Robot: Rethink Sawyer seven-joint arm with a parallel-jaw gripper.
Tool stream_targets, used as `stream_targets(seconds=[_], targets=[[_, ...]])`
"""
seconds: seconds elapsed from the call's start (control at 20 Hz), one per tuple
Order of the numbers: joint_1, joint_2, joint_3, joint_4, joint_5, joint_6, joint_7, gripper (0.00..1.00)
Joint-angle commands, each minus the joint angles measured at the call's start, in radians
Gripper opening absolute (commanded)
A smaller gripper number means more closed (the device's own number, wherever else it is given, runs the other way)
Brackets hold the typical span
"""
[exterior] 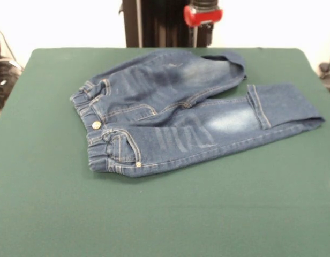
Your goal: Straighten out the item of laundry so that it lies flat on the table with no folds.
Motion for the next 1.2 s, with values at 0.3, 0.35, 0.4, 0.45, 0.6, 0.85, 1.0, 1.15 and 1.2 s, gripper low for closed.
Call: stream_targets(seconds=[0.3,0.35,0.4,0.45,0.6,0.85,1.0,1.15,1.2], targets=[[0.052,0.035,0.076,-0.238,0.145,-0.063,0.098,1.00],[0.051,0.037,0.080,-0.244,0.147,-0.059,0.099,1.00],[0.052,0.036,0.082,-0.247,0.150,-0.054,0.100,1.00],[0.054,0.037,0.083,-0.250,0.155,-0.053,0.101,1.00],[0.056,0.030,0.091,-0.255,0.169,-0.035,0.106,1.00],[0.062,0.013,0.110,-0.257,0.195,-0.009,0.117,1.00],[0.067,-0.003,0.117,-0.255,0.204,0.007,0.120,1.00],[0.063,-0.024,0.127,-0.247,0.201,0.024,0.123,1.00],[0.061,-0.035,0.132,-0.242,0.200,0.036,0.125,1.00]])
